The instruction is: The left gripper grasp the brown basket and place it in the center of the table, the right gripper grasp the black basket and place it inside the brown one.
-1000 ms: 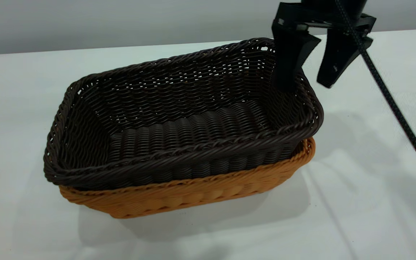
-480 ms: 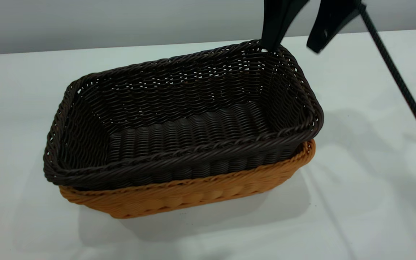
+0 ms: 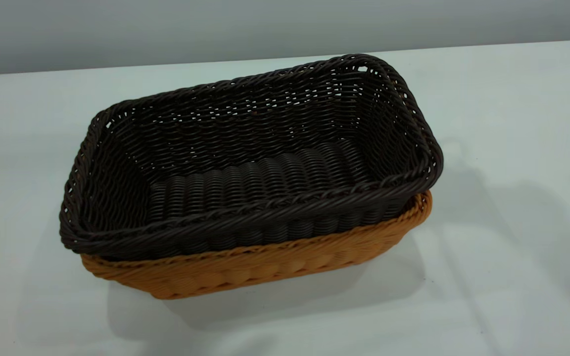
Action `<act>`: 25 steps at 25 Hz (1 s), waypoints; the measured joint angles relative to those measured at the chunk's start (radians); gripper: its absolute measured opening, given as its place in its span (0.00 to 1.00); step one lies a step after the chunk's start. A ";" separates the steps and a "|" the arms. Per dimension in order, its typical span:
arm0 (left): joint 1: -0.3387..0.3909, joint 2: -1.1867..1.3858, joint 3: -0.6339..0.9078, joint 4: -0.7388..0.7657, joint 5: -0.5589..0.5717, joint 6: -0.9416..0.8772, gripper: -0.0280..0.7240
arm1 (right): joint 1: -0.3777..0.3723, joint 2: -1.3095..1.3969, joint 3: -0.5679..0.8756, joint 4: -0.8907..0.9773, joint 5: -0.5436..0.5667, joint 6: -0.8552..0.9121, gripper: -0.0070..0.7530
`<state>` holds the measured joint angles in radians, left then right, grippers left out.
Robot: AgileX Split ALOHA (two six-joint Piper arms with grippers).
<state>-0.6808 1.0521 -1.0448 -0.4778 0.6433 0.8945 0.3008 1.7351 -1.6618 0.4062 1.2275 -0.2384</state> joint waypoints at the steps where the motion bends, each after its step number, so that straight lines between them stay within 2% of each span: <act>1: 0.000 -0.011 0.000 0.024 0.025 -0.028 0.17 | 0.000 -0.025 0.000 0.010 0.000 -0.001 0.04; 3: 0.000 -0.041 0.001 0.066 0.058 -0.100 0.08 | 0.000 -0.070 0.000 0.024 0.000 -0.001 0.02; 5: 0.000 -0.073 0.001 0.110 0.063 -0.186 0.05 | 0.000 -0.116 0.000 0.043 0.000 -0.024 0.01; 10: 0.000 -0.172 0.020 0.273 0.059 -0.406 0.04 | 0.000 -0.255 0.000 0.056 0.000 -0.066 0.01; 13: 0.000 -0.236 0.058 0.348 0.075 -0.492 0.04 | 0.000 -0.352 0.014 0.056 -0.004 -0.041 0.01; 15: 0.000 -0.280 0.098 0.360 0.089 -0.513 0.04 | 0.000 -0.429 0.042 0.050 -0.048 -0.040 0.01; 19: 0.000 -0.368 0.195 0.335 0.099 -0.557 0.04 | 0.002 -0.601 0.161 0.008 -0.161 -0.100 0.01; 25: 0.000 -0.469 0.328 0.293 0.112 -0.576 0.04 | 0.002 -0.889 0.439 -0.083 -0.273 -0.116 0.01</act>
<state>-0.6808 0.5833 -0.7170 -0.1845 0.7558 0.3182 0.3025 0.8456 -1.2232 0.3236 0.9541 -0.3548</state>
